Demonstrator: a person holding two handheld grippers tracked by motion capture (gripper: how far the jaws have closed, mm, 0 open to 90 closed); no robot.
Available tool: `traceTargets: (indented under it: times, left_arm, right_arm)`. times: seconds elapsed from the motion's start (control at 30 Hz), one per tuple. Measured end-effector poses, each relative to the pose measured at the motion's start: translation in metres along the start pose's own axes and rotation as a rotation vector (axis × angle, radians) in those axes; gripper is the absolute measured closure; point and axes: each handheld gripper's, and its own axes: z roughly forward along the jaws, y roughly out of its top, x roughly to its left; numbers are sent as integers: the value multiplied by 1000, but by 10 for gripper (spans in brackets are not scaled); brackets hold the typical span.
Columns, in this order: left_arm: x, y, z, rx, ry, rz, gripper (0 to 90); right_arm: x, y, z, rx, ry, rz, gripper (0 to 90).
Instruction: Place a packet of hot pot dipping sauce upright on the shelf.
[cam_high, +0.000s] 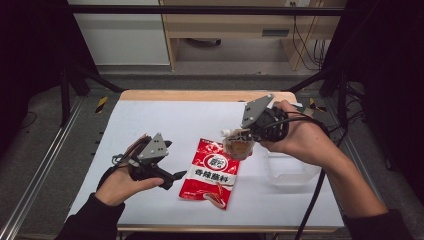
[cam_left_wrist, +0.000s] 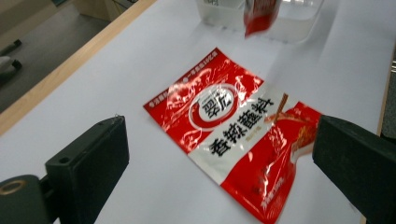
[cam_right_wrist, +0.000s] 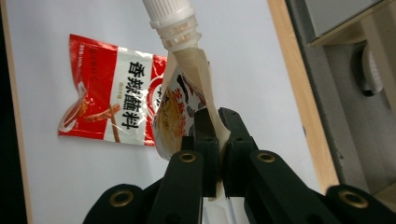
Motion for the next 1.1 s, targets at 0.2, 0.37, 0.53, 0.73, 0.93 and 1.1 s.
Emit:
traceTargets:
  times: [0.2, 0.37, 0.53, 0.73, 0.93, 1.1]
  left_arm:
    - [-1, -42, -5, -8, 18, -65, 40]
    - [0, -77, -8, 15, 50, -106, 40]
    - [4, -101, -6, 5, 68, -130, 45]
    - [10, -117, -7, -20, 124, -176, 52]
    - [14, -131, -8, -36, 168, -223, 53]
    - [17, -136, -8, -29, 187, -244, 54]
  right_arm:
    - [-10, -9, -15, -10, -44, 3, 874]
    - [-15, -19, -21, -10, -52, 0, 875]
    - [-23, -31, -21, 13, -49, -1, 875]
    - [-37, -51, -22, 10, -76, 23, 875]
    - [-50, -73, -20, 22, -108, 44, 876]
    - [-57, -90, -19, 34, -135, 67, 876]
